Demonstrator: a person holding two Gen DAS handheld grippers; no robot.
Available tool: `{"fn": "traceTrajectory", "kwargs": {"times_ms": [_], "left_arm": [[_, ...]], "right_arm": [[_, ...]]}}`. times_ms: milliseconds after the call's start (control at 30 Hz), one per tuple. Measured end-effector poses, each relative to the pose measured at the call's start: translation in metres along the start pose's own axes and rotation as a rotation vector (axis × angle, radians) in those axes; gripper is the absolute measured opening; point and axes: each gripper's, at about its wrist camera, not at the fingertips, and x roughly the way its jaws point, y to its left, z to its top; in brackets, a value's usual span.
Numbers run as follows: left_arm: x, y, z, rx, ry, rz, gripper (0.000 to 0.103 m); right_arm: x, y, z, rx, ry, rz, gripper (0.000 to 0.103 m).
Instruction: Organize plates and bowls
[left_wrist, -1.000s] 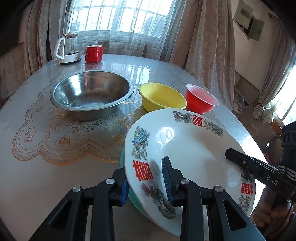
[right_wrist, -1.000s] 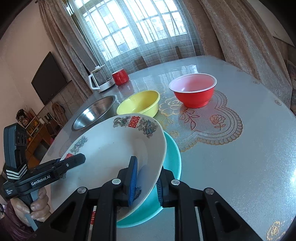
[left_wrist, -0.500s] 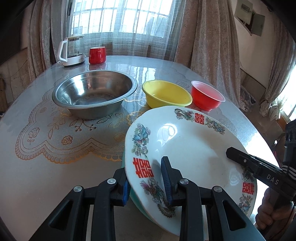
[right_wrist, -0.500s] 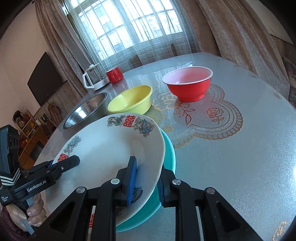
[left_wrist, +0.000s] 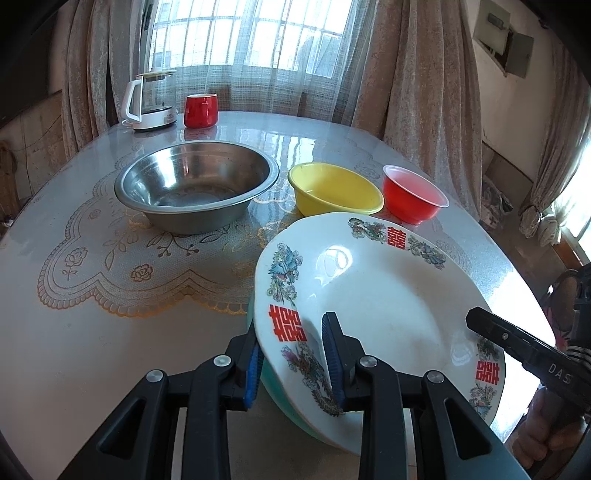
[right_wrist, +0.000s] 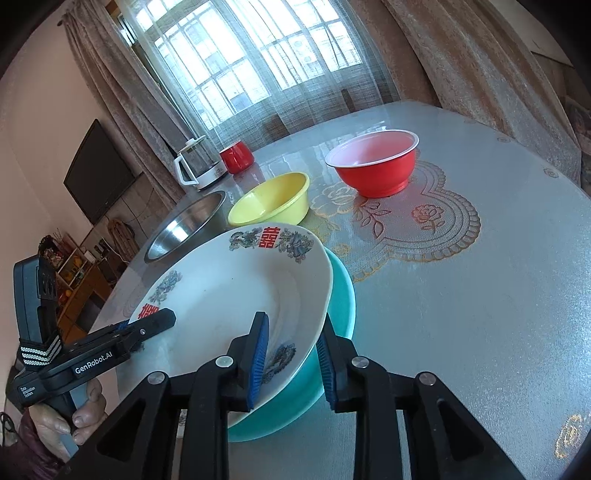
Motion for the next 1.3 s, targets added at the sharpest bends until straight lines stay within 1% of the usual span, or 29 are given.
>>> {"fn": "traceTrajectory", "kwargs": {"times_ms": [200,333,733,1000,1167,1300], "left_arm": [[-0.014,0.004,-0.007,-0.02,-0.03,0.009,0.031],[-0.017,0.001,-0.011,-0.007,-0.046,0.021,0.031],[-0.012,-0.007,-0.013,0.016,-0.035,0.027,0.03],[-0.01,-0.01,-0.015,0.028,-0.038,0.028,0.033],[-0.017,-0.004,-0.015,0.002,-0.048,0.01,0.032],[-0.026,0.006,-0.012,-0.033,-0.066,-0.005,0.032]], "right_arm": [[-0.01,0.0,-0.004,0.006,-0.032,-0.02,0.027],[-0.011,0.003,-0.006,-0.022,-0.047,-0.057,0.021],[-0.008,0.006,-0.005,-0.039,-0.06,-0.09,0.02],[-0.009,0.003,-0.005,-0.019,-0.053,-0.077,0.021],[-0.01,0.003,-0.004,-0.013,-0.038,-0.078,0.022],[-0.014,0.004,0.0,-0.016,-0.038,-0.107,0.023]]}}
